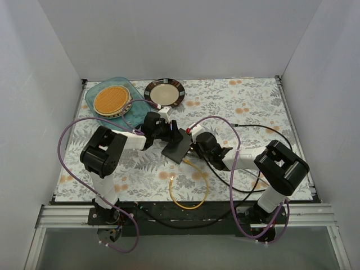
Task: Insert the plug into the switch port
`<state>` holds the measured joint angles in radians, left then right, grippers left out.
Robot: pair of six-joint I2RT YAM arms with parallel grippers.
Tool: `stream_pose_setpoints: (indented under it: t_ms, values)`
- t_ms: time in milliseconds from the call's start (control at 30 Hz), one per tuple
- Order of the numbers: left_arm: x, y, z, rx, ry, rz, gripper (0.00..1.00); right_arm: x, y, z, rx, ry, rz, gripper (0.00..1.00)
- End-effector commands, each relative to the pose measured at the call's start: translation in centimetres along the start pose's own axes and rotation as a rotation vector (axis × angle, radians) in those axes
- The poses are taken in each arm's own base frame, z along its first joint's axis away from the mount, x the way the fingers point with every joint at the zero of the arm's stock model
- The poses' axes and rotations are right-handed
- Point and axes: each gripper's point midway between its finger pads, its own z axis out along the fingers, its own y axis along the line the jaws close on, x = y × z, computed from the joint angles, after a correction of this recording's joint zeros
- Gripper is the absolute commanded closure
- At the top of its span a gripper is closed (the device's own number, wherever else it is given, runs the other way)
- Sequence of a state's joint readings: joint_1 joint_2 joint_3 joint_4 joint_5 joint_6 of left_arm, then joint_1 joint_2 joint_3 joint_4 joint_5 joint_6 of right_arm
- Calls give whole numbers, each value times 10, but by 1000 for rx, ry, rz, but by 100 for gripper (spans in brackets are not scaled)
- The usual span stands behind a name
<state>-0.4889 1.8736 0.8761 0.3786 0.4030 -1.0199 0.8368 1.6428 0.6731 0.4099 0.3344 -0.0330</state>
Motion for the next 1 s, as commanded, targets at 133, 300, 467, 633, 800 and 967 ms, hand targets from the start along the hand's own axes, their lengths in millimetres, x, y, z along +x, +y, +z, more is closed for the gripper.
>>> stream_pose_setpoints:
  t_ms: [133,300,467,633,800,967]
  values:
    - [120,-72,-24,177,462,-184,46,-189,25,-37,-171,-612,143,99]
    - [106,-79,-18,229,442,-174,46,-184,40,-43,-257,-589,51,99]
    - [101,-83,-14,266,442,-148,47,-193,55,-43,-347,-569,15,99]
    - [100,-86,-16,285,444,-138,48,-197,56,-29,-377,-516,22,99]
    - [100,-89,-19,306,443,-132,50,-191,51,-9,-375,-451,62,99]
    - [104,-93,-23,319,455,-136,51,-188,36,-4,-317,-464,130,99]
